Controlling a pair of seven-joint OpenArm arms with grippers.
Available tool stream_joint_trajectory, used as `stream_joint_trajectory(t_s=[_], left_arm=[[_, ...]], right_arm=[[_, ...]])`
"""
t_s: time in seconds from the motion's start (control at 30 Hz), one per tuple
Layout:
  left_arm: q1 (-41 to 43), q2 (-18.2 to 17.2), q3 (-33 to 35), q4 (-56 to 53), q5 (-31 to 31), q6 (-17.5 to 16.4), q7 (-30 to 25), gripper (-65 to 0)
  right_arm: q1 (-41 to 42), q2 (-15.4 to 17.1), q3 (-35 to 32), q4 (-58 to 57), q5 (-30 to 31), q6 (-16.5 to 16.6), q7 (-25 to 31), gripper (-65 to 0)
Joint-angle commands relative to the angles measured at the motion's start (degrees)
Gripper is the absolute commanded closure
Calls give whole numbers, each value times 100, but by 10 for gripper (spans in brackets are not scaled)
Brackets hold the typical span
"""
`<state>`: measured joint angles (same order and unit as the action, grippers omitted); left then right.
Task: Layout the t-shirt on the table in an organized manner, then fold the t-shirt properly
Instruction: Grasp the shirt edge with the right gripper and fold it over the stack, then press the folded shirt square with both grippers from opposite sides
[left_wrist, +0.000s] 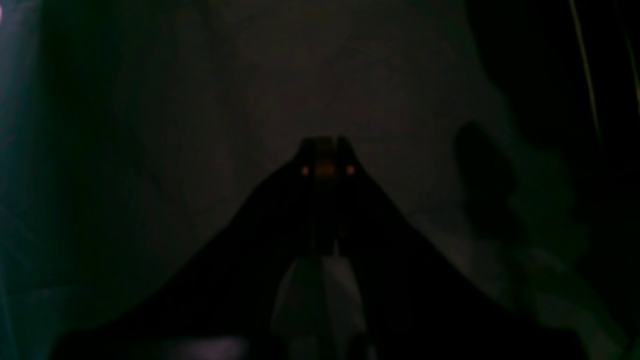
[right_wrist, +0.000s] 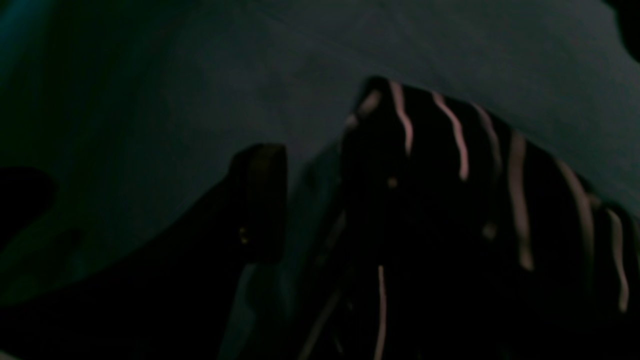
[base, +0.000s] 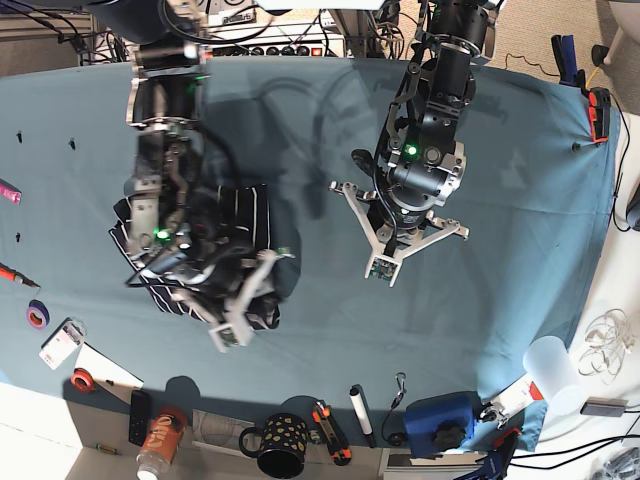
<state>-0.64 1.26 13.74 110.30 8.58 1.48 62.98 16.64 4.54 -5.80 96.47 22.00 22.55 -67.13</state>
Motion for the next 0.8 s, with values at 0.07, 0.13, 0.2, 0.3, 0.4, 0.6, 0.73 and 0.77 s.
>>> stream_joint_trajectory(t_s=[0.07, 0.13, 0.2, 0.3, 0.4, 0.6, 0.73, 0.77], left_arm=[[-74, 50, -4, 109, 37, 2, -140, 0], [-44, 48, -7, 109, 39, 2, -146, 0], [-11, 50, -4, 109, 33, 2, -142, 0], [0, 50, -4, 109, 33, 2, -144, 0], [0, 50, -4, 109, 7, 0, -146, 0], [-2, 57, 0, 109, -1261, -761, -424, 0], [-11, 79, 50, 109, -2055, -1537, -957, 0], [-26, 79, 109, 107, -2063, -1609, -1067, 0]], right_arm=[[162, -24, 7, 94, 116, 199, 356, -236], [221, -22, 59, 105, 103, 210, 391, -236], [313, -22, 201, 105, 50, 208, 387, -236], [437, -7, 625, 105, 4, 208, 369, -236], [407, 37, 1191, 101, 0, 219, 251, -227], [20, 507, 2006, 90, -7, 492, 179, -76], [-326, 846, 2437, 76, -127, 455, 420, -13], [-402, 903, 2531, 31, -125, 452, 487, -13]])
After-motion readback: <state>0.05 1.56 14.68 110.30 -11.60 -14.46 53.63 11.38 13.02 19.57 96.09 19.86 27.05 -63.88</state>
